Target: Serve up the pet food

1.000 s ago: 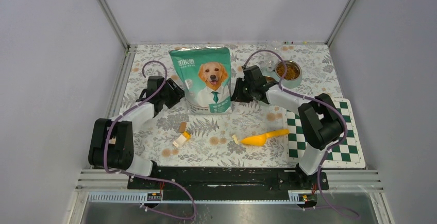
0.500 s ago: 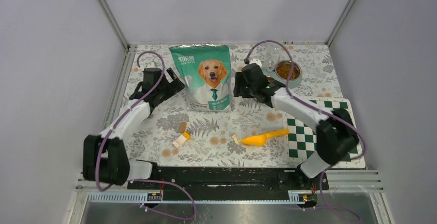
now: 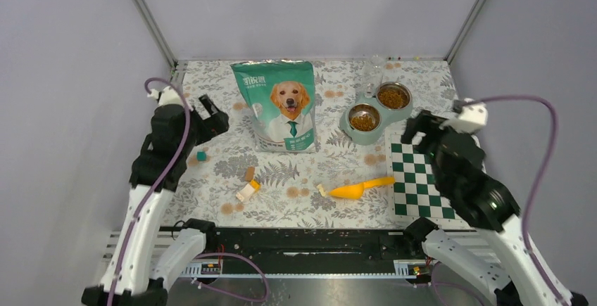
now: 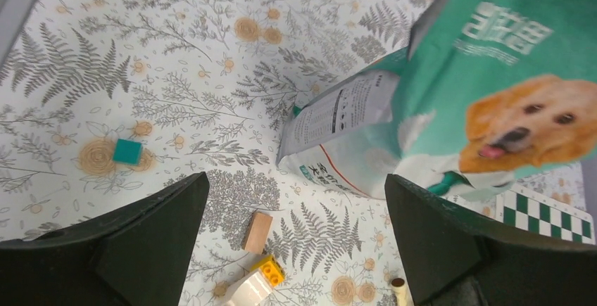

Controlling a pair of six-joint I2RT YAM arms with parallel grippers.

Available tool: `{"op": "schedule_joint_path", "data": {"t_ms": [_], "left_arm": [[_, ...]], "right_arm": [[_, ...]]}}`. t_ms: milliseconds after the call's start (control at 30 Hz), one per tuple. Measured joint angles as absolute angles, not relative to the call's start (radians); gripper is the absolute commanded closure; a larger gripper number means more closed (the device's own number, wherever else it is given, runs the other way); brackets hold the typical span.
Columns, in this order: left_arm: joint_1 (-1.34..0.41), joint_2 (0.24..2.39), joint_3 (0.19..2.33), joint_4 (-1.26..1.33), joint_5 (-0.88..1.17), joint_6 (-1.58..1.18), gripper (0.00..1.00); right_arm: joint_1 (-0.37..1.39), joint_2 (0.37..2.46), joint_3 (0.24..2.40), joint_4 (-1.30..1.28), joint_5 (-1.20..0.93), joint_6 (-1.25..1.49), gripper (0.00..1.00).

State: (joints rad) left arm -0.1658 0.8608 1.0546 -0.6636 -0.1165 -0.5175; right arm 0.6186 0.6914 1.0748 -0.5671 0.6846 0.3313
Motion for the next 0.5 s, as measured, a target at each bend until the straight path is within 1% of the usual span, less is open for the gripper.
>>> {"op": "schedule_joint_path", "data": {"t_ms": [33,100,267,367,500], "left_arm": [[-0.166,0.819,1.050,-0.680,-0.117,-0.514,0.01],[-0.166,0.736,1.048,-0.710,-0.119,-0.512,0.01],[-0.166,0.584,1.049,-0.772,-0.129,-0.513,0.01],[-0.166,0.555,1.063,-0.817,-0.137,-0.514,0.01],[-0.166,0.555,1.068,-0.850,-0.137,-0.517,0.01]], "right_arm": [[0.619,0.648,1.075,-0.596,0.718,0.320,0.01],[0.618,0.542,1.081,-0.666,0.787,0.297,0.01],[0.617,0.403,1.157,-0.805,0.898,0.270,0.01],[0.617,0.353,1.196,-0.862,0.962,0.260,0.00],[0.617,0.313,1.223,-0.917,0.993,0.258,0.00]]}}
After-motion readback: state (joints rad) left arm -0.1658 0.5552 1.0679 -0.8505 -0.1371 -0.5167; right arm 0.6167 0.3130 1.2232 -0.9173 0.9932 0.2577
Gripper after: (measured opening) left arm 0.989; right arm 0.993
